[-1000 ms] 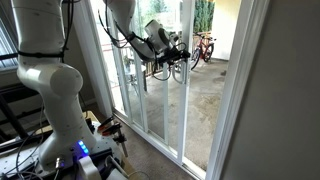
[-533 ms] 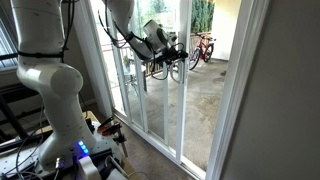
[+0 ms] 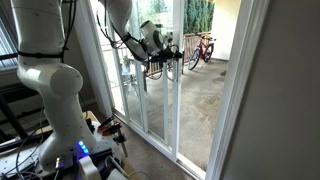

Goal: Open the door

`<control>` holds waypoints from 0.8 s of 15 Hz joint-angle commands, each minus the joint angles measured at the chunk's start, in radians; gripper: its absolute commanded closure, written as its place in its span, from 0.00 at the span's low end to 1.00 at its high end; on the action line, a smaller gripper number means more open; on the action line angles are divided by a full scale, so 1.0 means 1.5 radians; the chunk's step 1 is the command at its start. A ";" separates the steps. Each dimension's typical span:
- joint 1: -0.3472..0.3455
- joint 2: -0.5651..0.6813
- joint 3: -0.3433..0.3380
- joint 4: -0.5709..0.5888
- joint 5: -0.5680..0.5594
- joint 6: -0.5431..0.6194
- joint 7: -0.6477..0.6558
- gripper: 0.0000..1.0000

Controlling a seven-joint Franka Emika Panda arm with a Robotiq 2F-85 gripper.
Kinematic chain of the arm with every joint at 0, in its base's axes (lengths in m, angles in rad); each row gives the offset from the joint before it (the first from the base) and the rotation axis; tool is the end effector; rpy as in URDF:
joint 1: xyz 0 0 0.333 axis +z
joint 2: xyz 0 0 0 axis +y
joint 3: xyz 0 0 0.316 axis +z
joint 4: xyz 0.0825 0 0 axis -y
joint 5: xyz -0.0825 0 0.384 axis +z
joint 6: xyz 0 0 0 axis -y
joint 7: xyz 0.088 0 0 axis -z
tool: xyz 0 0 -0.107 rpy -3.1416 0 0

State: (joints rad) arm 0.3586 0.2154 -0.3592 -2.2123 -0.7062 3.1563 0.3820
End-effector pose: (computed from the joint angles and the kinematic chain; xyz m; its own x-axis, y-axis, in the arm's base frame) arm 0.5819 0.0641 0.3559 0.6964 0.3706 0.6146 0.2481 -0.9279 0.2783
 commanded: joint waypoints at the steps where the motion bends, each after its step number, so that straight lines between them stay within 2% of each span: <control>1: 0.010 0.050 0.081 0.001 0.050 0.067 0.007 0.00; 7: 0.011 0.064 0.154 0.017 0.089 0.063 0.008 0.00; 12: -0.022 0.098 0.267 0.045 0.132 0.088 -0.005 0.00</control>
State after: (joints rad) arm 0.3375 0.2408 -0.0952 -2.1947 -0.5676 3.2117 0.3819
